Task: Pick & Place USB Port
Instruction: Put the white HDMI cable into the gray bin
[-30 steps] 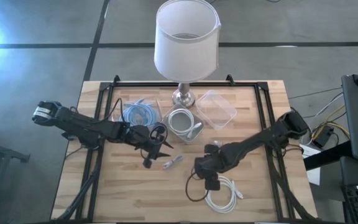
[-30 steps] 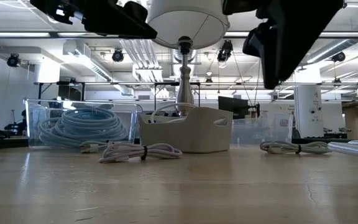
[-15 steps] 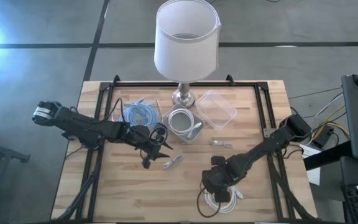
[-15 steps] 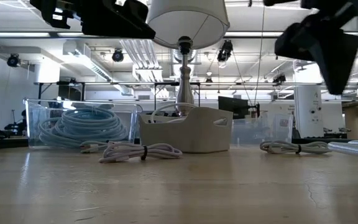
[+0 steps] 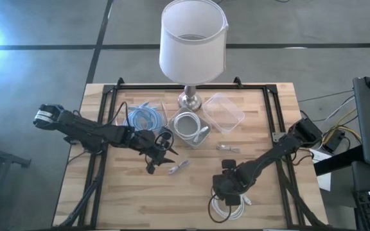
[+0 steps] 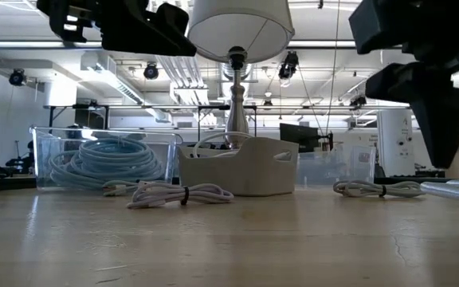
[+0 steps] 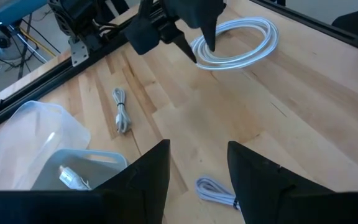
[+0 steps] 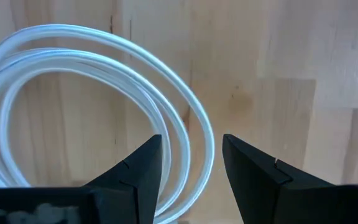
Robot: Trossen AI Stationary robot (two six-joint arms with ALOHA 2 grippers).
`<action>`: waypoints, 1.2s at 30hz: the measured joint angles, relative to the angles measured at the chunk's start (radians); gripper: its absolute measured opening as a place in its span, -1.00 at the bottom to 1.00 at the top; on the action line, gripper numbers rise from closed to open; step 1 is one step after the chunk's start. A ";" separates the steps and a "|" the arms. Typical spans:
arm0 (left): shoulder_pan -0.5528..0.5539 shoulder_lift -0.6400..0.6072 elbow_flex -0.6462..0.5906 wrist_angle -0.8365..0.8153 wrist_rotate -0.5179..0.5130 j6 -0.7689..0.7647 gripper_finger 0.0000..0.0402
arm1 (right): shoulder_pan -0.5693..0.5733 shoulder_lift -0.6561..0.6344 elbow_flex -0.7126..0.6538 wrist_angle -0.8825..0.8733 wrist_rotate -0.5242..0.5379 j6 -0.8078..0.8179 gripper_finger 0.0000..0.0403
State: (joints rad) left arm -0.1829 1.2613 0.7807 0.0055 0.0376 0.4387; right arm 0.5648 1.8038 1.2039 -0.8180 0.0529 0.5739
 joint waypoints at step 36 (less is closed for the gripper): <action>0.000 0.000 -0.002 -0.002 -0.001 -0.126 -0.19 | 0.005 -0.002 -0.196 0.365 0.045 -0.002 -0.47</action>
State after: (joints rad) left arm -0.1829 1.2613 0.7792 0.0036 0.0367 0.3125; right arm 0.5694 1.8019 1.0077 -0.4532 0.0982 0.5722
